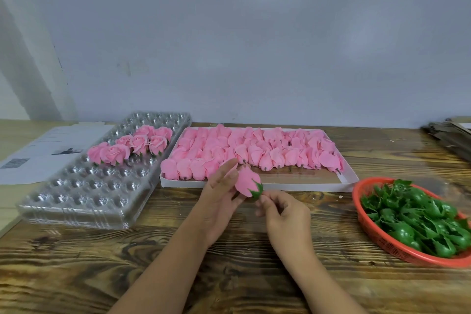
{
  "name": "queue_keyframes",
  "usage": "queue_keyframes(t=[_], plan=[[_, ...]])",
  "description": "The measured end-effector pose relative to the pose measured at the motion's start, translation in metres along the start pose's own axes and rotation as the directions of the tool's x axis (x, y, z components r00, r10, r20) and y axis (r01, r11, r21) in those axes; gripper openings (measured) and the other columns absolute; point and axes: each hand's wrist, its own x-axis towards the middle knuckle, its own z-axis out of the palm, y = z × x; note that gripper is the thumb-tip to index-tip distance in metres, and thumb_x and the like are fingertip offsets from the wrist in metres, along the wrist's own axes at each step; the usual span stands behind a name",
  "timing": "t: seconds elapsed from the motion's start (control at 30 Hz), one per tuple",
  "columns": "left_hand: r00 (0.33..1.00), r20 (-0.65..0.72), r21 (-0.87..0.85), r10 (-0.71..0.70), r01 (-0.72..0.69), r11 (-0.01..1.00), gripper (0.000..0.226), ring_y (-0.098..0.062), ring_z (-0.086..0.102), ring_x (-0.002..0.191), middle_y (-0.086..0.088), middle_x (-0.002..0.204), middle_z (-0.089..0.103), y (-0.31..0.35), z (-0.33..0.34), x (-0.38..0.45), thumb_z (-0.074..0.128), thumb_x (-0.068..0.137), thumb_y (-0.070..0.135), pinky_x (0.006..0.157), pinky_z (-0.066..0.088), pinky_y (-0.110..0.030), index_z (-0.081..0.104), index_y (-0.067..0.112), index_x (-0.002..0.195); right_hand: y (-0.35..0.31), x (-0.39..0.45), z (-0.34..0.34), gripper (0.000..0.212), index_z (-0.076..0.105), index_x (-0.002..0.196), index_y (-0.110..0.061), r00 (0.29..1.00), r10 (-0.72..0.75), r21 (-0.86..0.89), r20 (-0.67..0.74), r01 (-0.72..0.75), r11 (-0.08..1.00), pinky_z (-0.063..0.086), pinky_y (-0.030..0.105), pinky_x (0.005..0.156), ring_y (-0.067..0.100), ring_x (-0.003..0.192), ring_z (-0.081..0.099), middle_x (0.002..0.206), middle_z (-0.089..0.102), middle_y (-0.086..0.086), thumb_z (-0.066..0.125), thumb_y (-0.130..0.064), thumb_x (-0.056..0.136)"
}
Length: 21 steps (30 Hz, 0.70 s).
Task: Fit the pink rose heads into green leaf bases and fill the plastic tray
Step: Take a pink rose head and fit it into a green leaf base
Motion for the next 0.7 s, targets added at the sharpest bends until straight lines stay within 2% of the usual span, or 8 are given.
queue_keyframes(t=[0.1,0.23,0.37,0.43,0.53,0.57,0.7], plan=[[1.000,-0.004,0.020,0.017,-0.017,1.000,0.096,-0.026,0.065,0.123,-0.009,0.129,0.070,-0.0001,-0.0003,-0.0008,0.100,0.054,0.036,0.095,0.056,-0.034,0.056,0.019,0.138,0.0020,0.0028,-0.0001,0.030,0.070,0.072,-0.027,0.996,0.084,0.069,-0.010,-0.083,0.994,0.047,0.014,0.060,0.007,0.059,0.065,0.063,0.070,-0.008,0.063,-0.007,0.093],[0.999,-0.004,0.068,0.032,-0.032,0.997,0.096,-0.024,0.069,0.116,-0.009,0.123,0.073,-0.0020,0.0027,-0.0016,0.101,0.055,0.031,0.093,0.058,-0.031,0.054,0.021,0.138,0.0031,0.0043,-0.0004,0.030,0.071,0.072,-0.026,0.990,0.138,0.123,0.009,-0.138,0.983,0.053,0.025,0.062,0.009,0.060,0.066,0.065,0.071,-0.005,0.063,-0.007,0.093],[0.998,-0.041,0.126,0.047,-0.042,0.991,0.076,-0.023,0.072,0.106,-0.015,0.119,0.073,-0.0041,0.0017,-0.0004,0.090,0.073,0.018,0.086,0.058,-0.028,0.053,0.019,0.139,0.0045,0.0047,0.0001,0.030,0.071,0.070,-0.024,0.991,0.135,0.108,0.020,-0.136,0.985,0.054,0.030,0.062,0.011,0.059,0.065,0.064,0.070,-0.004,0.064,-0.006,0.093],[0.997,-0.062,0.137,0.051,-0.042,0.990,0.071,-0.022,0.073,0.103,-0.015,0.117,0.074,-0.0049,0.0004,0.0007,0.084,0.075,0.014,0.085,0.059,-0.027,0.053,0.018,0.139,0.0046,0.0041,0.0010,0.031,0.071,0.068,-0.025,0.991,0.131,0.088,0.039,-0.134,0.987,0.053,0.027,0.062,0.008,0.058,0.064,0.063,0.070,-0.005,0.064,-0.007,0.093],[0.995,-0.079,0.142,0.057,-0.046,0.989,0.068,-0.021,0.073,0.100,-0.013,0.113,0.075,-0.0054,-0.0008,0.0014,0.081,0.073,0.014,0.086,0.059,-0.028,0.056,0.018,0.137,0.0047,0.0021,0.0015,0.031,0.069,0.068,-0.027,0.995,0.081,0.020,0.054,-0.082,0.996,0.046,0.012,0.056,0.003,0.057,0.064,0.063,0.069,-0.011,0.064,-0.009,0.092],[0.995,-0.083,0.151,0.060,-0.047,0.987,0.067,-0.021,0.072,0.100,-0.012,0.112,0.075,-0.0055,-0.0009,0.0017,0.081,0.074,0.014,0.088,0.059,-0.030,0.056,0.018,0.136,0.0047,0.0013,0.0014,0.030,0.069,0.069,-0.029,0.996,0.063,-0.002,0.056,-0.063,0.998,0.046,0.011,0.056,0.002,0.058,0.064,0.064,0.069,-0.013,0.065,-0.010,0.091],[0.996,-0.076,0.189,0.056,-0.040,0.981,0.069,-0.023,0.071,0.105,-0.013,0.117,0.075,-0.0056,-0.0001,0.0009,0.081,0.073,0.016,0.099,0.054,-0.038,0.054,0.020,0.137,0.0065,0.0004,0.0013,0.029,0.068,0.071,-0.038,0.999,0.019,-0.055,0.049,-0.017,0.998,0.054,0.028,0.066,0.003,0.066,0.066,0.070,0.070,-0.019,0.067,-0.015,0.089]])
